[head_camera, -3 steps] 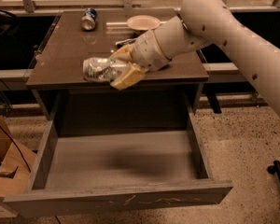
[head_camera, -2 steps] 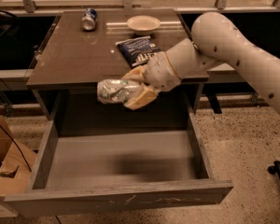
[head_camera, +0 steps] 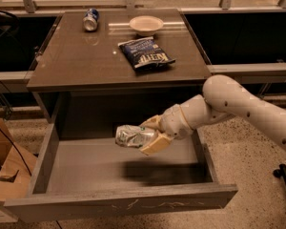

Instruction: Place 7up can into top drawer

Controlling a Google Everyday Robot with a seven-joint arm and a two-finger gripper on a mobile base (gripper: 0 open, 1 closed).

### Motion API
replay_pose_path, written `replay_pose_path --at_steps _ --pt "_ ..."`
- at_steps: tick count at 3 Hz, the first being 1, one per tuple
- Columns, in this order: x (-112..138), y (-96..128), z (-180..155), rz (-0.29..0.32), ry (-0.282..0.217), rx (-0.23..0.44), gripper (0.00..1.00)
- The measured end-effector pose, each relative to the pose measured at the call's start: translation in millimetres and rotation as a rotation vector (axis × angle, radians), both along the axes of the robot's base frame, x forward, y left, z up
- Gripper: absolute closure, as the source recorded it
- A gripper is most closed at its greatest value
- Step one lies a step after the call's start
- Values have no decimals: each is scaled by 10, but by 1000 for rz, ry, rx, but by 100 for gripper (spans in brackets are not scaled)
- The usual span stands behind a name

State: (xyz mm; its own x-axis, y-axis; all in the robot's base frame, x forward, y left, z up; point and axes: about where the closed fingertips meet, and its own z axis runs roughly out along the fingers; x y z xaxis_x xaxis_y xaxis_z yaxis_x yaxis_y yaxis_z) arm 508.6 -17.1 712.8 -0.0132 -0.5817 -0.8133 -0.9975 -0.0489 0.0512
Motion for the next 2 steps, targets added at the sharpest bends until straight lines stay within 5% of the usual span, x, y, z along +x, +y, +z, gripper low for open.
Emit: replay_pose_path --at_steps 1,2 --pt "-130 -104 -453 -82 105 -11 100" --pt "-151 -87 -496 -86 113 -14 82"
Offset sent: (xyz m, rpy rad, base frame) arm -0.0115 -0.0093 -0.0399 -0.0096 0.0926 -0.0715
